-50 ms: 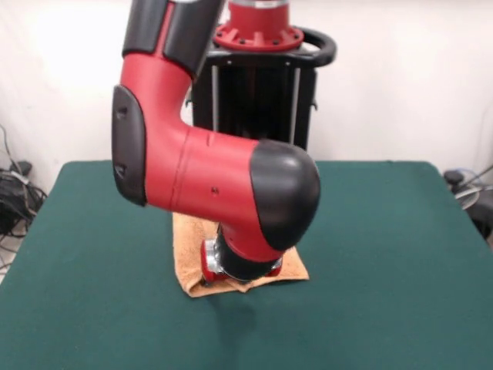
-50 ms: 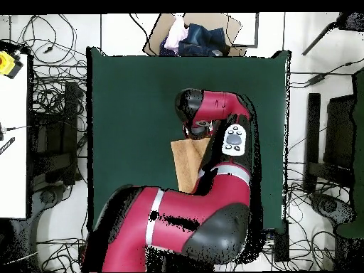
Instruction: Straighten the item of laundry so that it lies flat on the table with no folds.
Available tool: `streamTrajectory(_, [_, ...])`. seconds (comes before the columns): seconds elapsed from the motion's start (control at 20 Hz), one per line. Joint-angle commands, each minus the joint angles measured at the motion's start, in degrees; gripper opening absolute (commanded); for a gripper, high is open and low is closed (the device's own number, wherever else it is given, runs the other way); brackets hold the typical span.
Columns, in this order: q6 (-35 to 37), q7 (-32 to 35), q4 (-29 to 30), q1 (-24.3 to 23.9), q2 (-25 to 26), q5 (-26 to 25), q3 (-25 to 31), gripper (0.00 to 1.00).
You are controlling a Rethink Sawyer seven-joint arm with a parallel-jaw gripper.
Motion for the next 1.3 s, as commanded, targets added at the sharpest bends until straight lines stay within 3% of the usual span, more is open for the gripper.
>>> streamTrajectory(0.05, [13.46, 4.82, -4.62, 0.96, 13.94, -7.69, -3.75, 1.0])
streamTrajectory(0.4, [15.83, 4.36, -6.49, 0.64, 14.6, -7.53, -3.45, 1.0])
streamTrajectory(0.6, [11.79, 6.66, -5.63, 0.26, 13.88, -6.38, -2.66, 1.0])
streamTrajectory(0.65, [10.12, 7.44, -5.07, 0.12, 13.51, -6.05, -2.41, 0.0])
streamTrajectory(1.15, [-2.88, 10.94, -1.13, -2.06, 10.11, -3.05, 0.64, 0.0])
streamTrajectory(1.3, [-7.53, 11.4, 2.81, -2.81, 7.55, -2.21, 1.57, 0.0])
